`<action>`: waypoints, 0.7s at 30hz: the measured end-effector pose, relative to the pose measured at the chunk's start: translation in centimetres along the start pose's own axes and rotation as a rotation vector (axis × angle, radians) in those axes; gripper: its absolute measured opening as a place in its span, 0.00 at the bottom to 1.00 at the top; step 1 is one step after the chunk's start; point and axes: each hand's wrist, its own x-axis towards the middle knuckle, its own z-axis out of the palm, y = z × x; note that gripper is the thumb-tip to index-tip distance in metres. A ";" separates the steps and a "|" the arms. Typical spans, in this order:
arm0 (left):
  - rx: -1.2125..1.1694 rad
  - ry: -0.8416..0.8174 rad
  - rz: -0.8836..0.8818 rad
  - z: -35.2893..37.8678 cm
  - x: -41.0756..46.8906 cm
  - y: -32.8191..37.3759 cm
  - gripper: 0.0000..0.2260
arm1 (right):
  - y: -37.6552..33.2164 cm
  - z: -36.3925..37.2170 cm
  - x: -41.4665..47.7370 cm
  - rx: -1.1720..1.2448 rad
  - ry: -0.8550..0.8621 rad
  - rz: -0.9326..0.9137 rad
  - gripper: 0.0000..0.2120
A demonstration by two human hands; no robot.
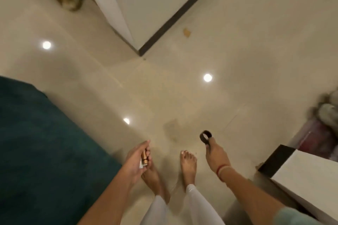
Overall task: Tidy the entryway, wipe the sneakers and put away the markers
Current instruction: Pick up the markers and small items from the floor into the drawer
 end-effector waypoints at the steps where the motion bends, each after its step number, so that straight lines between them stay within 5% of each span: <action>1: 0.027 -0.023 0.009 1.0 -2.8 1.0 0.13 | 0.4 -1.8 -2.5 0.013 -0.003 0.029 0.15; 11: 0.387 -0.213 0.072 6.4 -24.4 5.2 0.10 | -1.5 -15.5 -25.4 0.301 0.175 0.170 0.11; 15: 0.497 -0.269 0.017 5.0 -28.9 2.8 0.10 | -2.1 -15.3 -34.3 0.343 0.244 0.212 0.11; 21: 0.781 -0.298 -0.093 3.4 -32.2 -1.6 0.09 | -0.8 -10.4 -44.4 0.753 0.401 0.461 0.11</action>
